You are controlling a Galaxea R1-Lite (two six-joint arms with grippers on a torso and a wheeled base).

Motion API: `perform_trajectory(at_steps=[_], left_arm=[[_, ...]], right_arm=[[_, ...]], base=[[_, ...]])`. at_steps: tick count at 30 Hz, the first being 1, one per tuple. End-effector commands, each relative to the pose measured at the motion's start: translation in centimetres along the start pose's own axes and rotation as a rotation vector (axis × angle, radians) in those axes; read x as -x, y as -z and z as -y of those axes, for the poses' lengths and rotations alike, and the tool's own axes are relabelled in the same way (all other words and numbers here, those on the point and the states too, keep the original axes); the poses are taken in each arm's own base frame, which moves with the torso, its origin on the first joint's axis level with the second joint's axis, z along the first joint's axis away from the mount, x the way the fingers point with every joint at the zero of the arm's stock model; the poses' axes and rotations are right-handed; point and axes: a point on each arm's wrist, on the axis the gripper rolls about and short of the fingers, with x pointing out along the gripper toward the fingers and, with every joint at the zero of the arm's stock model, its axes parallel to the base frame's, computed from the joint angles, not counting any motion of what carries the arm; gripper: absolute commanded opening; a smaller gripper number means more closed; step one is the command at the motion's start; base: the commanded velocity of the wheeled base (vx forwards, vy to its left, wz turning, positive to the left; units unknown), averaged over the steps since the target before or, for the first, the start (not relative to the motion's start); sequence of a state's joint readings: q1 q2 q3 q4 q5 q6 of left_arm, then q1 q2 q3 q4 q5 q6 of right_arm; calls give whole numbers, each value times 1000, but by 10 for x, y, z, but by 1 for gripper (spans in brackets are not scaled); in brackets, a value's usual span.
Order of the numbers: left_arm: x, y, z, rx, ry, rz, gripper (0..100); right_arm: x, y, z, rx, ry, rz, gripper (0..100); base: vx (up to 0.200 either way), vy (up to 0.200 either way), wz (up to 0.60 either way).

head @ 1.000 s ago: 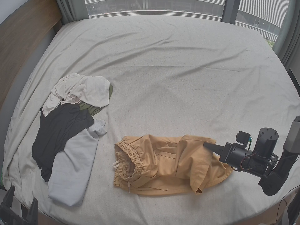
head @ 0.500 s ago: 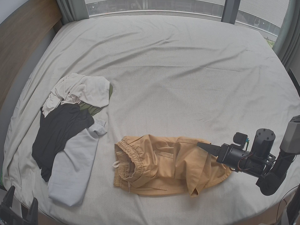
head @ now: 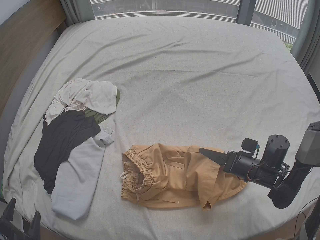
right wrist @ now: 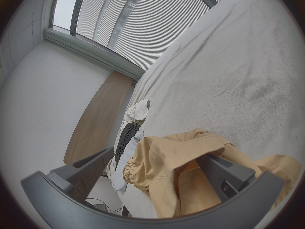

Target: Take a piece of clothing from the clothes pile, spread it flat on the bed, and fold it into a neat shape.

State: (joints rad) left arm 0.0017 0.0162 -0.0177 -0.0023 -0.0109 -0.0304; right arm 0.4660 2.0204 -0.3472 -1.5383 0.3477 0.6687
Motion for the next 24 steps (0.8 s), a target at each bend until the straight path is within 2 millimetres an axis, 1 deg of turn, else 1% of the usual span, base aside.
perform_trajectory(at_steps=[1, 8, 9, 19, 24], left_arm=[[0, 5, 0, 0, 0, -1, 100], [0, 5, 0, 0, 0, -1, 100], [0, 5, 0, 0, 0, -1, 100], [0, 5, 0, 0, 0, -1, 100], [0, 5, 0, -9, 0, -2, 100]], right_arm=[[-6, 4, -1, 1, -10, -13, 100], [-12, 2, 0, 0, -10, -16, 100], [-12, 2, 0, 0, -8, -15, 0], [-12, 2, 0, 6, -5, -14, 0], [-9, 3, 1, 2, 3, -20, 0]], base=[[0, 0, 0], [0, 0, 0], [0, 0, 0], [0, 0, 0], [0, 0, 0]])
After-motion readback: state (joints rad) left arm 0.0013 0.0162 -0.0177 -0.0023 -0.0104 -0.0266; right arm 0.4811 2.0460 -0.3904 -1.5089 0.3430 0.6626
